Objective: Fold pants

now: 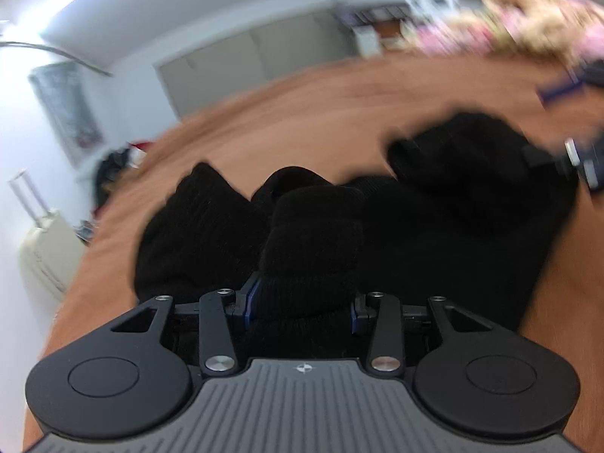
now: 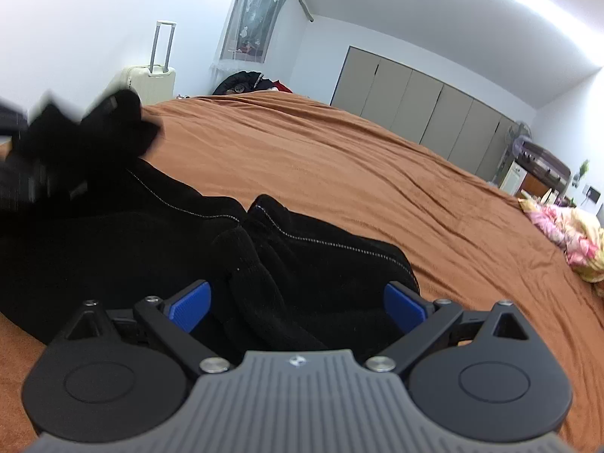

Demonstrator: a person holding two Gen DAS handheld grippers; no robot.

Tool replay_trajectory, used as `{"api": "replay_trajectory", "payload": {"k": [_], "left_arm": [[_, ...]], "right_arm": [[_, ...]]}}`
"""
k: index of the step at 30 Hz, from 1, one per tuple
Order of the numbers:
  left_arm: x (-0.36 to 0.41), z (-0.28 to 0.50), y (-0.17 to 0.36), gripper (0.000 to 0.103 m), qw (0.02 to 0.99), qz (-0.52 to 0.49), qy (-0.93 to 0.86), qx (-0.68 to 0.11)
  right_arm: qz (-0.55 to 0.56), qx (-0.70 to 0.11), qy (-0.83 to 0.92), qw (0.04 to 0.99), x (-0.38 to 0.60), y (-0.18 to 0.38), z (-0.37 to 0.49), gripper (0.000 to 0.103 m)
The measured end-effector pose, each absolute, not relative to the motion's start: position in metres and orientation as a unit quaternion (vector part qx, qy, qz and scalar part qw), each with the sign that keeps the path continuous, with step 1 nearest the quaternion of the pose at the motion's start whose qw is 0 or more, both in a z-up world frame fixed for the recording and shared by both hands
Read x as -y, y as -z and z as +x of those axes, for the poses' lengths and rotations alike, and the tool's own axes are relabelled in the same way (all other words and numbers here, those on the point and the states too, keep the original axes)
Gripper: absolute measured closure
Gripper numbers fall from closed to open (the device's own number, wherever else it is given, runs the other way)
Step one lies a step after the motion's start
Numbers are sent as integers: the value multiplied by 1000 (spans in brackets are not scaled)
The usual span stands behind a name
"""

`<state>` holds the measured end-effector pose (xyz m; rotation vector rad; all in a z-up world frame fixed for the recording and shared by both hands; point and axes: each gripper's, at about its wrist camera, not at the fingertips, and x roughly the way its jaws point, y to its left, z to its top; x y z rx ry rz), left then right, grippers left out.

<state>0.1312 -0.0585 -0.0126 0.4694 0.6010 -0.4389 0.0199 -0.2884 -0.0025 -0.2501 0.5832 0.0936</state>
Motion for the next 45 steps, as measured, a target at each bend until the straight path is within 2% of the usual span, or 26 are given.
{"api": "replay_trajectory", "payload": {"k": [4, 7, 11, 20, 25, 28, 31, 35, 37, 45], "left_arm": [[69, 106, 28, 49, 897, 265, 209, -285], [68, 99, 21, 26, 896, 250, 212, -299], [66, 84, 8, 20, 891, 228, 224, -323], [46, 127, -31, 19, 897, 121, 182, -384], [35, 146, -73, 19, 912, 59, 155, -375], [38, 162, -85, 14, 925, 55, 114, -359], [51, 186, -63, 15, 917, 82, 86, -381], [65, 196, -17, 22, 892, 109, 77, -431], [64, 190, -1, 20, 891, 105, 80, -434], [58, 173, 7, 18, 888, 80, 74, -447]], "right_arm": [[-111, -289, -48, 950, 291, 3, 19, 8], [-112, -290, -52, 949, 288, 4, 21, 8], [-105, -293, -60, 948, 283, 4, 21, 8], [-86, -297, -50, 950, 274, -10, 22, 8], [-61, -293, -17, 954, 277, -29, 44, 7], [-61, -297, 9, 953, 277, -32, 63, 5], [-56, -321, 27, 945, 281, -21, 83, 5], [-57, -357, 20, 932, 279, 4, 93, 5], [-56, -365, 2, 929, 275, 11, 91, 5], [-89, -424, -62, 899, 253, 40, 76, 6]]}}
